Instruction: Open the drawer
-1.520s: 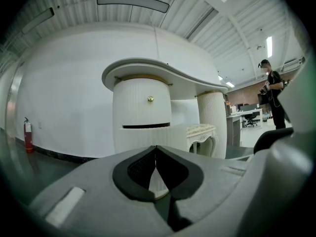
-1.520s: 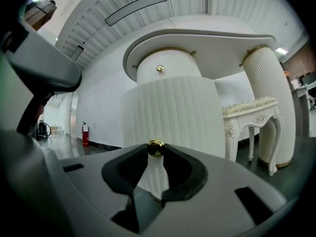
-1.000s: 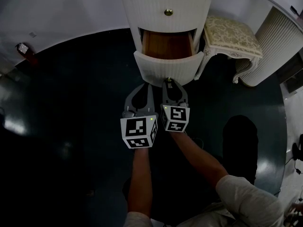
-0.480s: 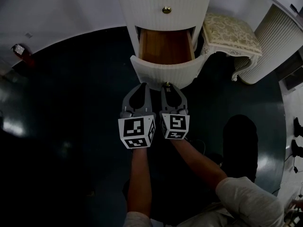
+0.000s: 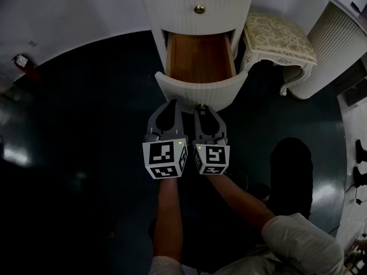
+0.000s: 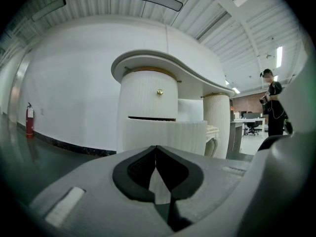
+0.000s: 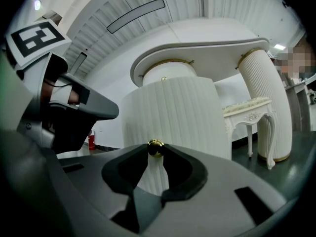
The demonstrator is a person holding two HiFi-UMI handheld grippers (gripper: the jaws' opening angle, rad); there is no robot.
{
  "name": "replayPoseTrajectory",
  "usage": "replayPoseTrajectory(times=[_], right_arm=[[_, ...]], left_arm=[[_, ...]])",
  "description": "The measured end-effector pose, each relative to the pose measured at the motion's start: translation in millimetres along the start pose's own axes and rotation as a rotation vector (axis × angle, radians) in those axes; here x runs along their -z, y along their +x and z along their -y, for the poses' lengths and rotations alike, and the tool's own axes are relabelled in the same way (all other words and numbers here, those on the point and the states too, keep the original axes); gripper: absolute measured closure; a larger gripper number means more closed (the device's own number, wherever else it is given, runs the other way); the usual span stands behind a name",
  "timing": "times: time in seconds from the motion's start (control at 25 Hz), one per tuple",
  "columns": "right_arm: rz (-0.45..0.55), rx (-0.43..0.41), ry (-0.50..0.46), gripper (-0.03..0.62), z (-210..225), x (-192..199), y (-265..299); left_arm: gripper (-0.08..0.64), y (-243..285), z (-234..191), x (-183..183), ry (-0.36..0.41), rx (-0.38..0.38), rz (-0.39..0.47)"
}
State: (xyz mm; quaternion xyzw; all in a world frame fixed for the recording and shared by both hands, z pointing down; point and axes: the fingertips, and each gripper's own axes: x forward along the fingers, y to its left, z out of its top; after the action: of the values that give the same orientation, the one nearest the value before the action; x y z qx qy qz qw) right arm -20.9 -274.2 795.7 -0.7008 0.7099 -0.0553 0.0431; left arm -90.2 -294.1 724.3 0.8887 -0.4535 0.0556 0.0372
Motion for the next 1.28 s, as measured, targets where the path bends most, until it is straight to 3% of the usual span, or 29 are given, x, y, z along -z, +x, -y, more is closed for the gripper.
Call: replayPoseTrajectory(times=[0.28, 0.68, 0.88, 1.28], right_arm=[[-0.003, -0.014, 0.010, 0.489, -3, 4, -12], [-0.011, -0.032, 0.011, 0.489, -2, 3, -16], [0.000, -0.049, -0.007, 0.489, -3, 3, -16], [0.011, -0.064, 0.000, 0.491, -3, 3, -18]], left_arm=[[0.549, -7, 1, -4, 0.024, -0.007, 0.004], [0.549, -13, -2, -5, -0.015, -0.010, 0.016], [0.549, -5, 0, -6, 0.015, -0.007, 0.010], [0.549, -6, -8, -3, 0.001, -0.026, -0.001]])
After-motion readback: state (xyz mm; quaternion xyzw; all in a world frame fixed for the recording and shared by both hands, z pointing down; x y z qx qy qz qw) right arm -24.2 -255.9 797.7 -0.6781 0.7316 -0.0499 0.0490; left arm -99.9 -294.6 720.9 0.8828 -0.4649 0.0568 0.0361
